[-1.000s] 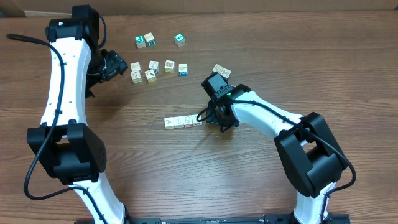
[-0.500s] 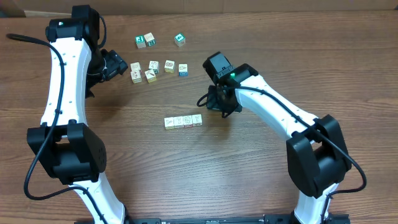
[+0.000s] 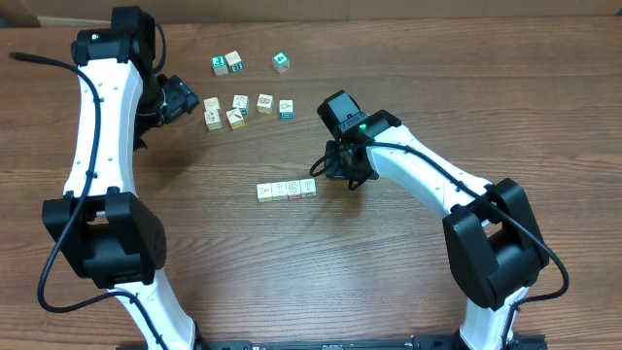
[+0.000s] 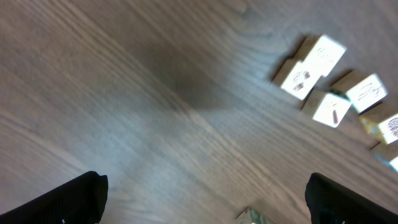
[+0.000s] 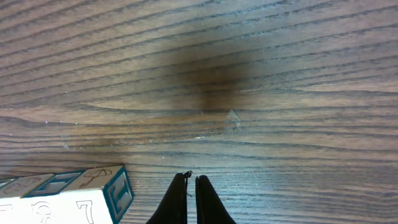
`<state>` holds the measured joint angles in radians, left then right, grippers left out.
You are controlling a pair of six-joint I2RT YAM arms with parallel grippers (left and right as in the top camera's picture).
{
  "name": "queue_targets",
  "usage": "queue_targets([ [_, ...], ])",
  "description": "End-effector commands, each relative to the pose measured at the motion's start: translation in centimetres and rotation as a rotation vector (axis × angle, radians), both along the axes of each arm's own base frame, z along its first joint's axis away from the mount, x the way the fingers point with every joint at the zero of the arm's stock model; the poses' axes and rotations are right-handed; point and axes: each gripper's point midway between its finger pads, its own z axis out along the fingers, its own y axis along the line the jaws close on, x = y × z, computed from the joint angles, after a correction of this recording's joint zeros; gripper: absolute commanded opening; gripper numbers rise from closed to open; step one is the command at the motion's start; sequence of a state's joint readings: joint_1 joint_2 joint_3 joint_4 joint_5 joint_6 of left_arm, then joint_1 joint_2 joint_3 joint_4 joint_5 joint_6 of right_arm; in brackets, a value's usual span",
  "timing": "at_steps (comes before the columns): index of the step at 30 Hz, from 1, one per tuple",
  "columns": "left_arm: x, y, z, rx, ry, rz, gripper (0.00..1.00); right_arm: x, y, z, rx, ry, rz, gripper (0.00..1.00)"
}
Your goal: Form a horizontal line
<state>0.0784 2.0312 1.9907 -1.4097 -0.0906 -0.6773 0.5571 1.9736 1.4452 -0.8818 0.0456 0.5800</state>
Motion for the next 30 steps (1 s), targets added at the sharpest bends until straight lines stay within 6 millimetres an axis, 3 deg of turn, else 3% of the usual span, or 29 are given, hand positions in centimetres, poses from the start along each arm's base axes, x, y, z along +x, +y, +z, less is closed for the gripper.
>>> queue_targets([
  [1,0.4,0.1,-0.4,0.022,-0.003,-0.008,1.0,0.1,-0.1,0.9,0.0,-0.028,0.005,0.04],
  [9,0.1,-0.8,-0.5,-0.031,0.009,-0.035,1.0,0.0,-0.4,0.8,-0.014,-0.024,0.003,0.04],
  [10,0.1,-0.8,-0.5,-0.029,0.011,-0.039,0.9,0.0,-0.4,0.8,-0.018,-0.025,0.002,0.04],
  [11,0.1,-0.8,-0.5,-0.027,0.012,-0.051,0.48,0.0,-0.5,0.8,-0.023,-0.025,0.001,0.04],
  [12,0.0,-0.9,-0.6,-0.027,0.018,-0.065,0.15,0.0,-0.6,0.8,-0.024,-0.025,0.001,0.04],
  [13,-0.4,-0.9,-0.7,-0.029,0.034,-0.064,0.04,0.0,-0.6,0.8,-0.024,-0.024,0.001,0.04],
  [16,-1.9,-1.3,-1.6,-0.033,0.101,-0.071,0.04,0.0,-0.6,0.8,-0.024,-0.025,0.001,0.05],
  [19,-3.6,-2.1,-3.3,-0.038,0.18,-0.089,0.04,0.0,-0.6,0.8,-0.024,-0.025,0.002,0.22],
  [20,-4.0,-2.3,-3.9,-0.04,0.202,-0.095,0.04,0.0,-0.7,0.8,-0.024,-0.024,0.0,0.22],
  [23,-4.8,-2.8,-5.2,-0.042,0.235,-0.107,0.06,0.0,-0.8,0.8,-0.026,-0.021,-0.001,0.23],
  [25,-4.0,-2.9,-5.4,-0.043,0.207,-0.14,0.04,0.0,-0.8,0.8,-0.026,-0.023,-0.001,0.22],
  [28,-3.3,-5.5,-5.3,-0.183,0.163,-0.323,0.04,0.0,-0.8,0.8,-0.026,-0.022,-0.001,0.11],
  [30,-3.6,-7.0,-5.0,-0.25,0.154,-0.462,0.04,0.0,-0.8,0.8,-0.027,-0.021,0.0,0.1],
])
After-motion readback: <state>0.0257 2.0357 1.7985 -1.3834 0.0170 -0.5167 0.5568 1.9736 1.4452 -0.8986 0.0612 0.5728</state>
